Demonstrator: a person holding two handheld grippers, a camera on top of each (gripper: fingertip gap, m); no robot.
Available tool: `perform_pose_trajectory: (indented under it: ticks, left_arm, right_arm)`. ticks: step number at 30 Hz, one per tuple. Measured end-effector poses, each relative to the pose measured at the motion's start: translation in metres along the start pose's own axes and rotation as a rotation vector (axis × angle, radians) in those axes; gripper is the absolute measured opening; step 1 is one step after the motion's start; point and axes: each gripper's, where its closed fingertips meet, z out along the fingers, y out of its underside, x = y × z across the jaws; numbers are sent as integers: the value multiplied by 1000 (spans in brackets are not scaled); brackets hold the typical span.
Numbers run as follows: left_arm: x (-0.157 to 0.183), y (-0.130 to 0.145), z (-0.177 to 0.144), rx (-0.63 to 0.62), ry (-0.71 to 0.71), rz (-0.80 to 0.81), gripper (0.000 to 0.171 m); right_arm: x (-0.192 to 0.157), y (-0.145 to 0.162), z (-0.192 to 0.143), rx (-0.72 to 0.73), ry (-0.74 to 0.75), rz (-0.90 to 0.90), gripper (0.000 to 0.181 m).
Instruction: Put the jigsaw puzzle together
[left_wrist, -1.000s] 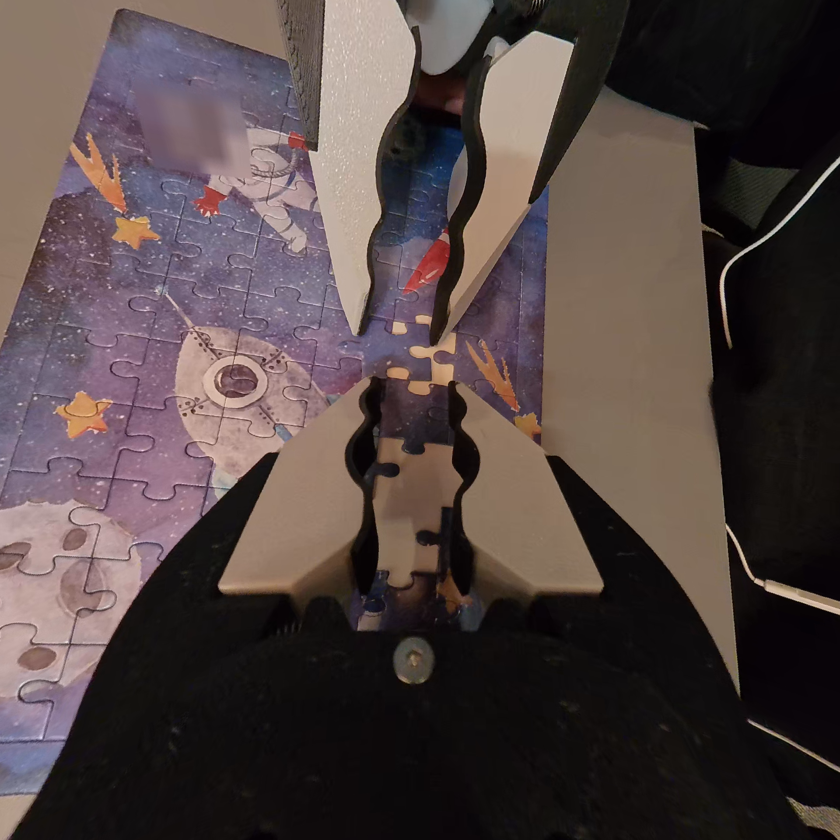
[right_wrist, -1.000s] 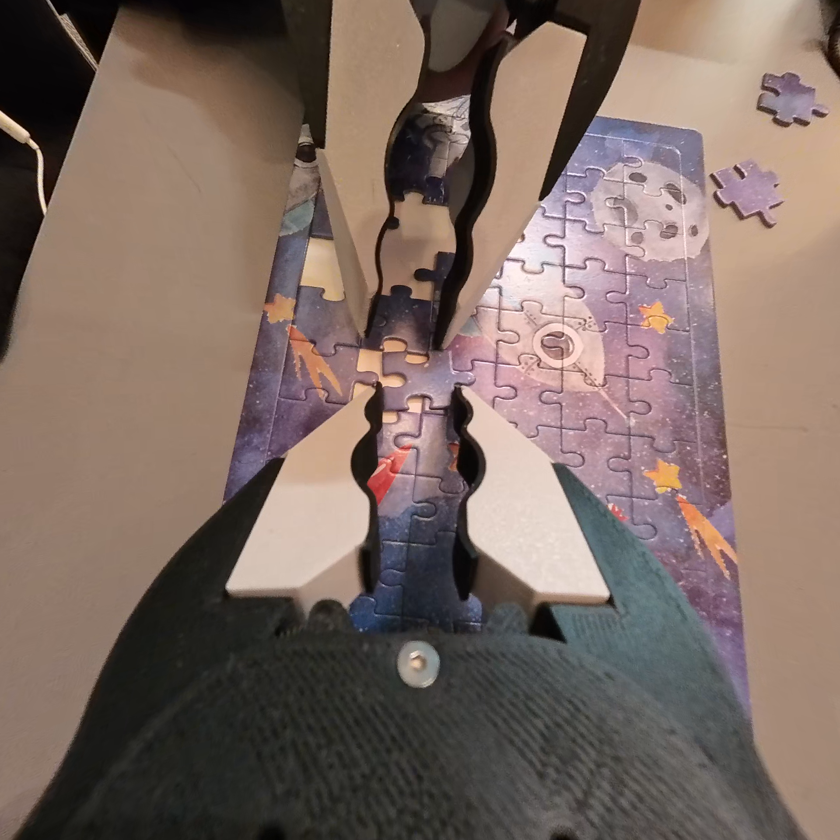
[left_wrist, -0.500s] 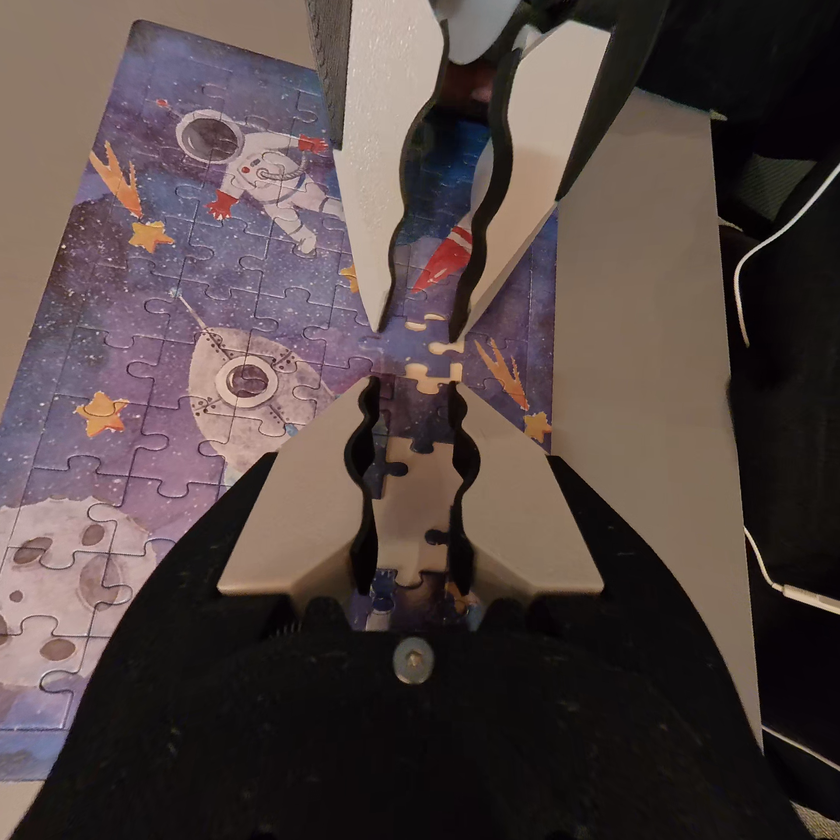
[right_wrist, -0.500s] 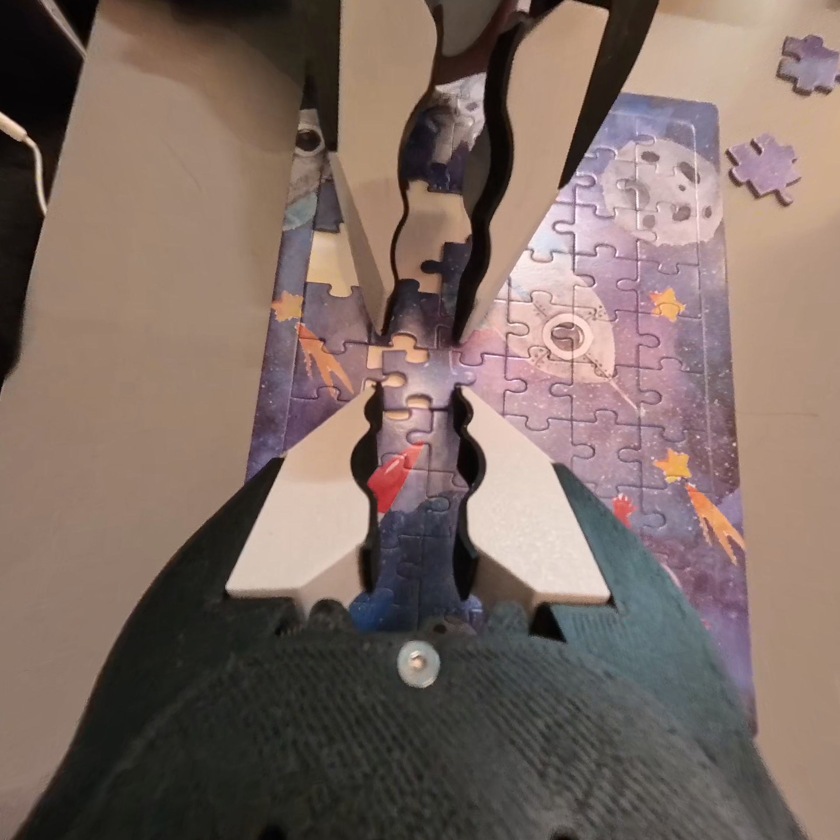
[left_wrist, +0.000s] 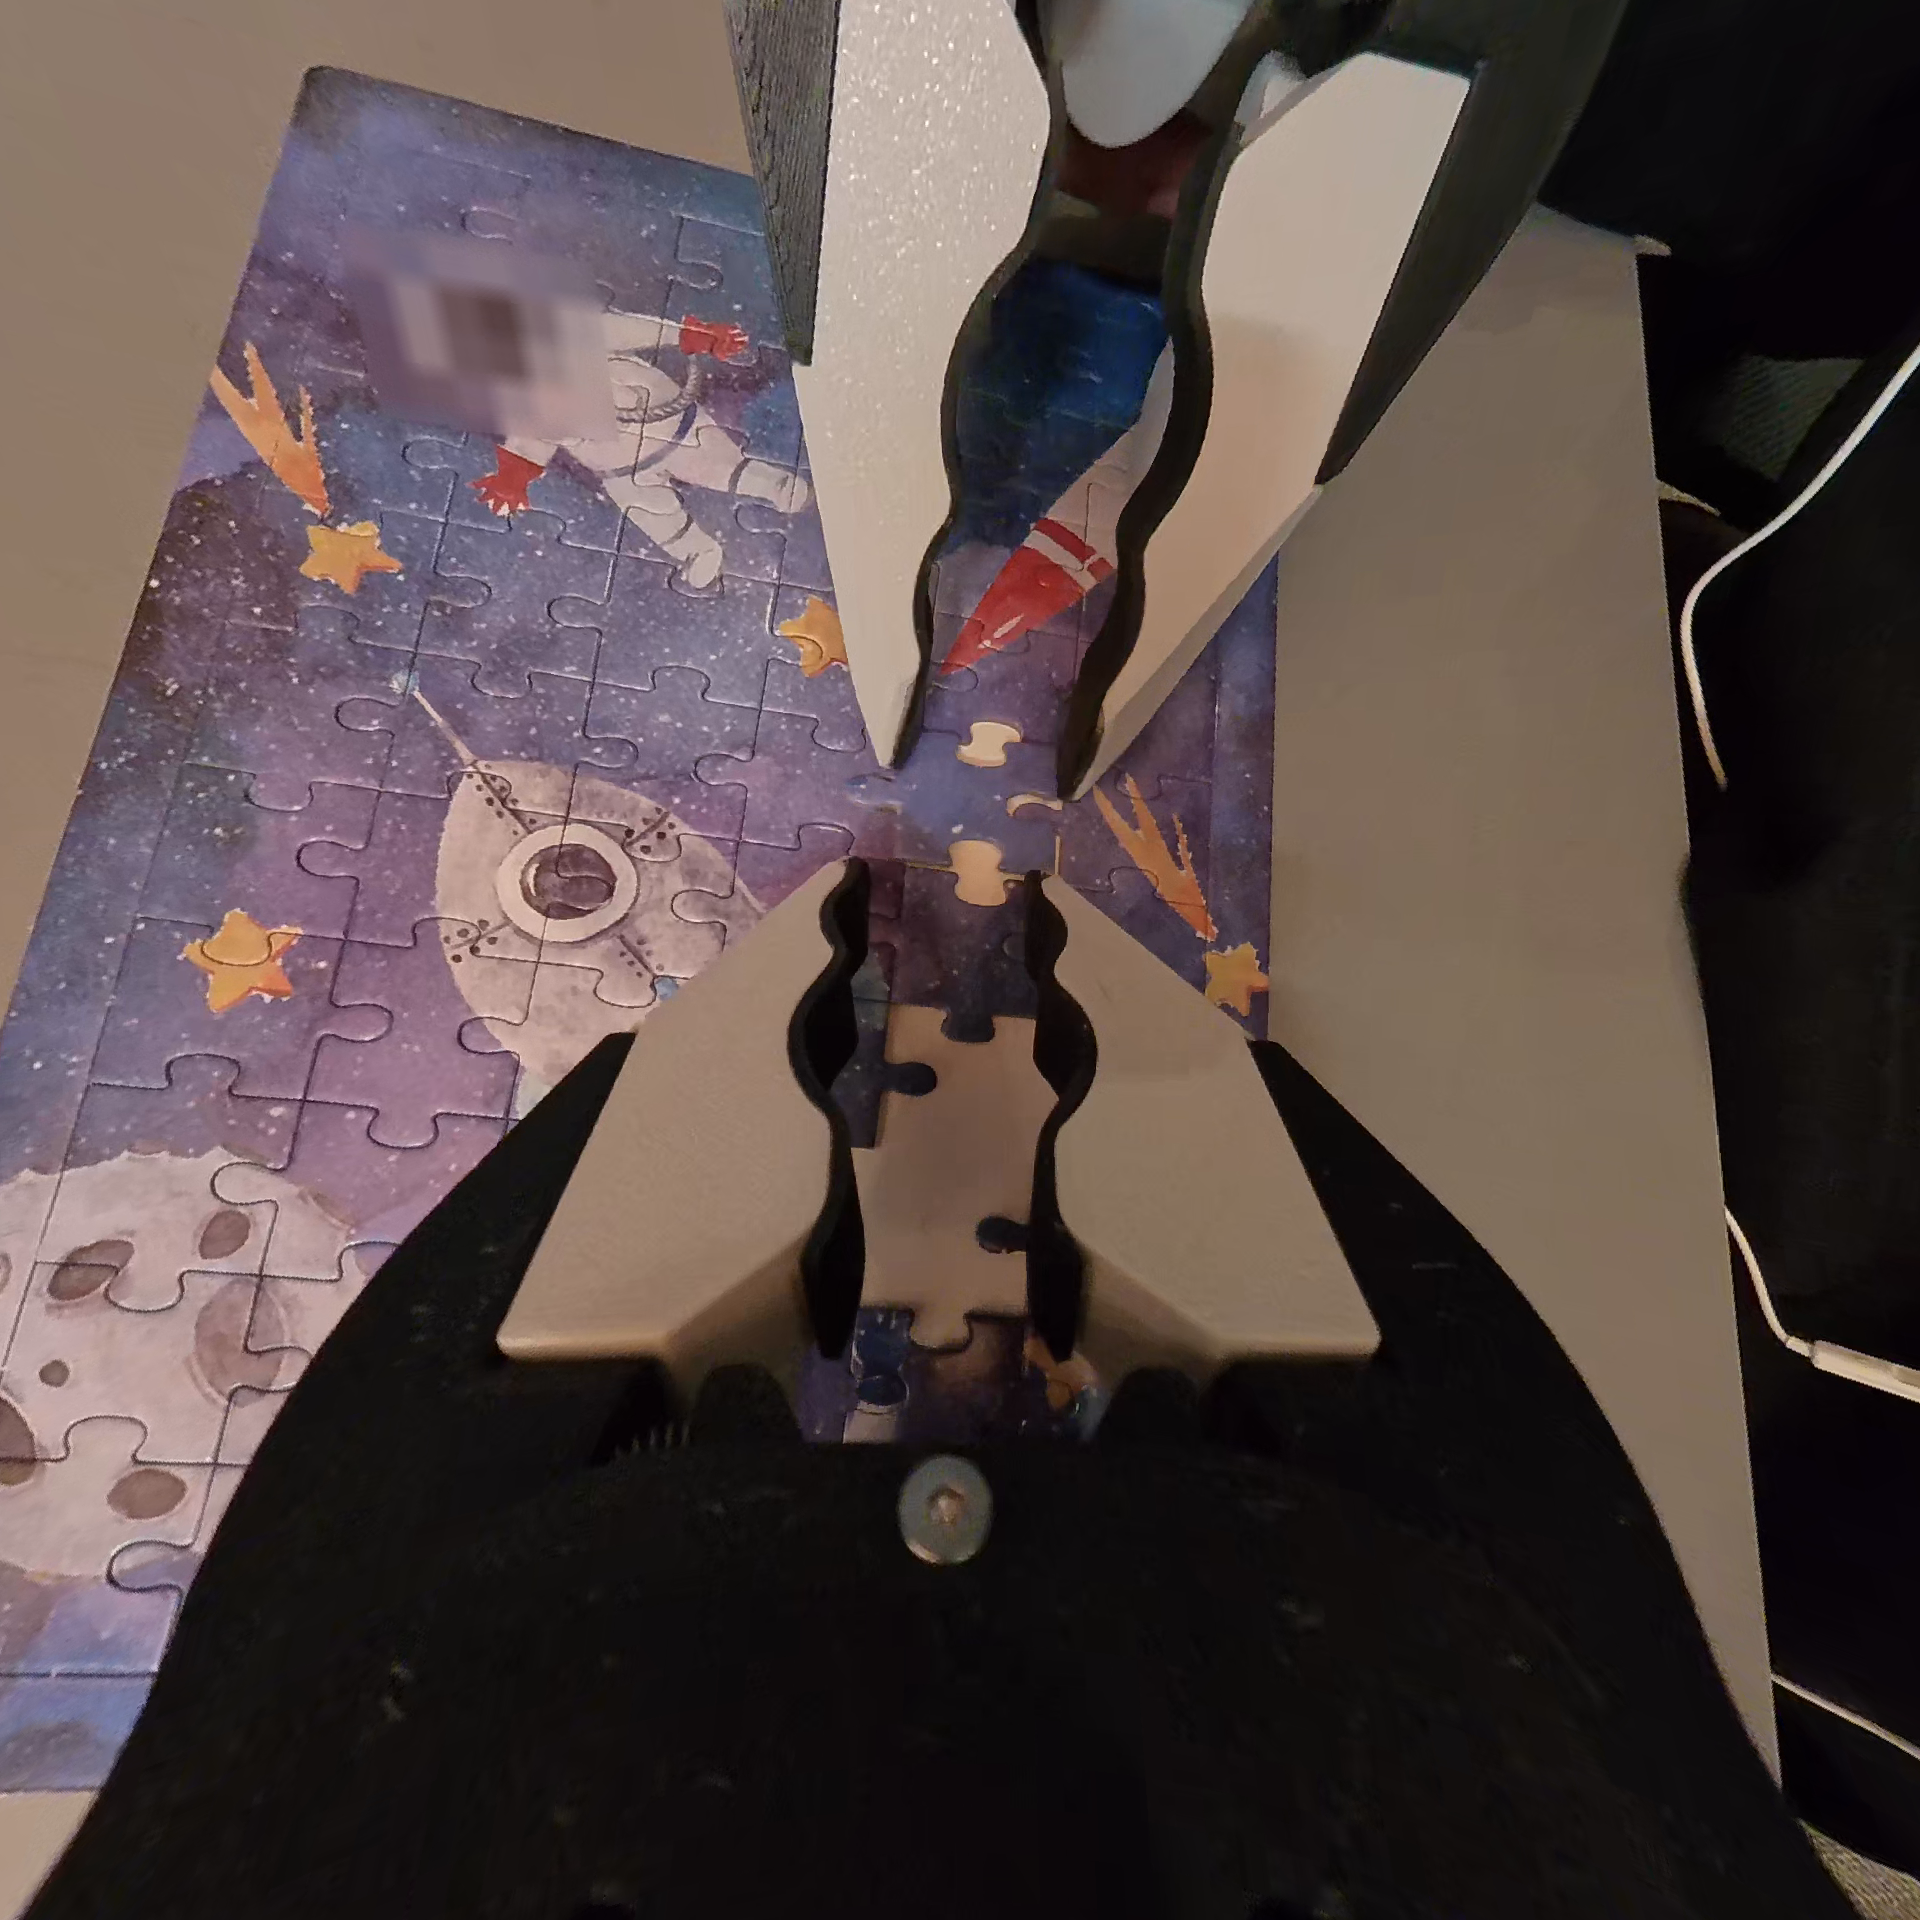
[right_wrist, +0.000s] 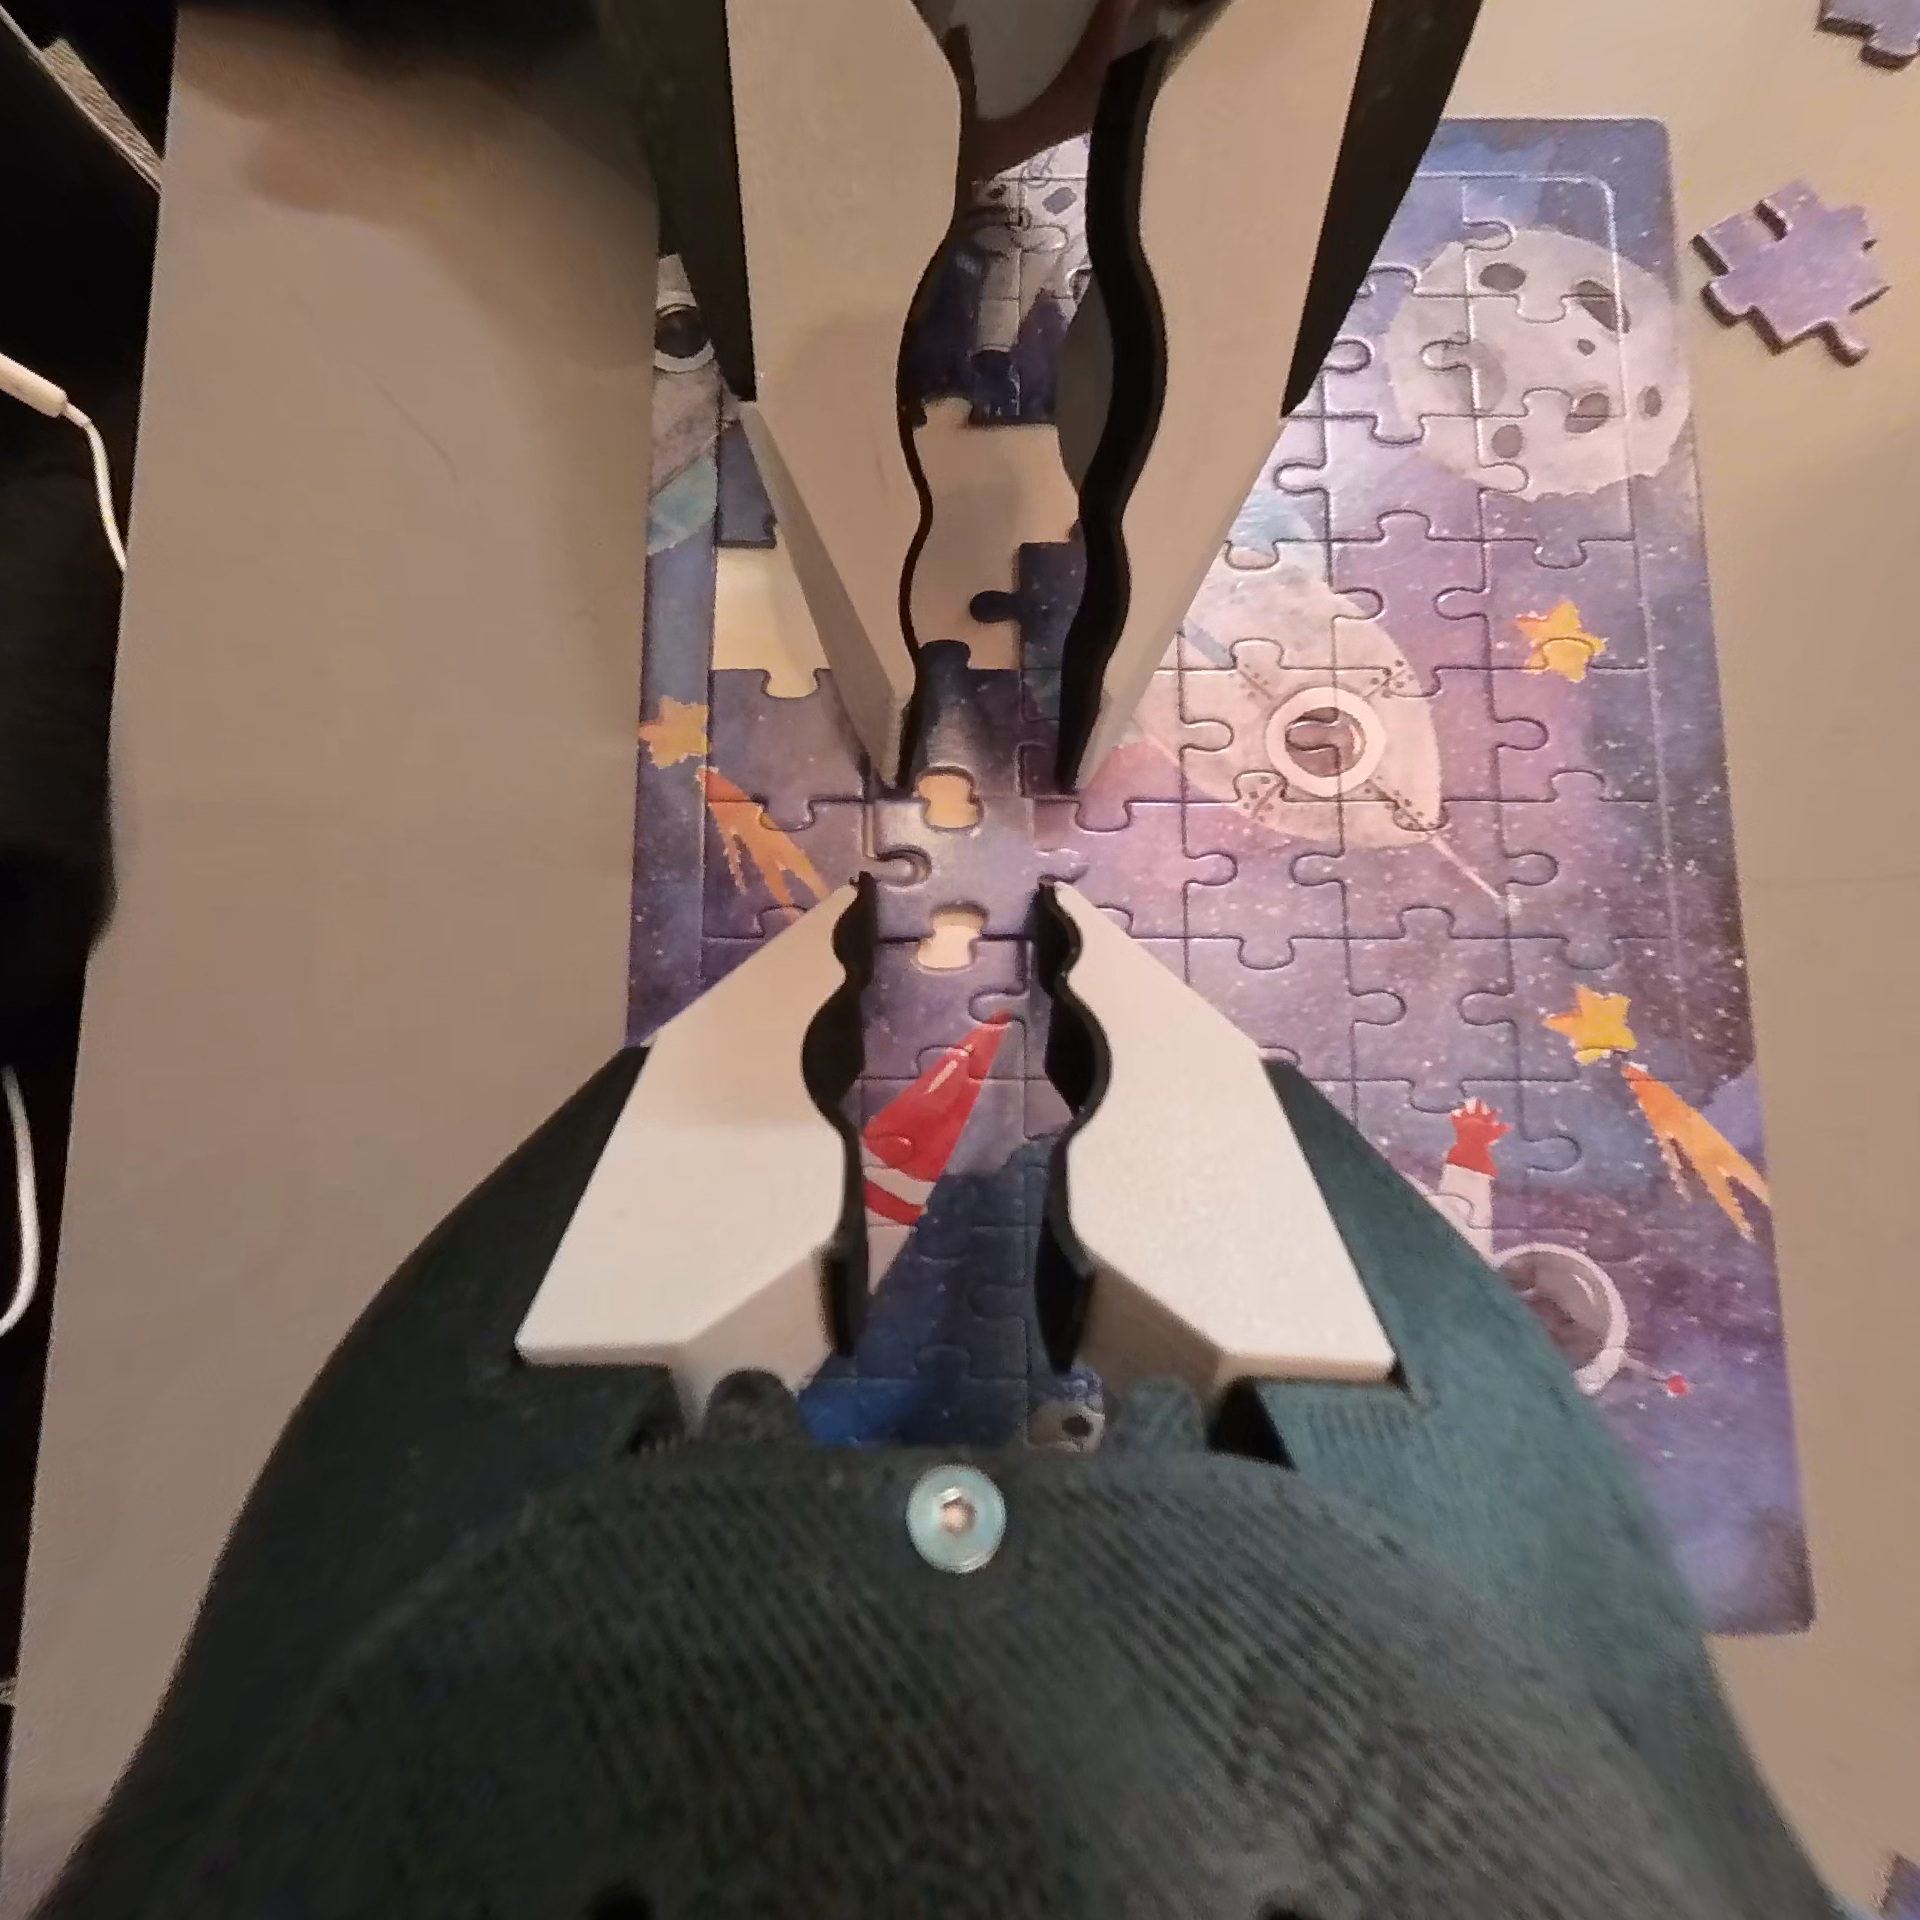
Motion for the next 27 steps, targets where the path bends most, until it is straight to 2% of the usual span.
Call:
perform_pose_trajectory:
  ticks: [20, 23, 27]
  left_arm:
    - [-3, 1, -1, -1, -18, 1, 27]
    - [-13, 0, -5, 5, -70, -10, 26]
    - [-45, -4, -24, 71, -219, -82, 19]
  right_arm:
    - [1, 1, -1, -5, 5, -1, 30]
    - [3, 0, -2, 0, 17, -5, 30]
    - [9, 0, -6, 16, 38, 3, 30]
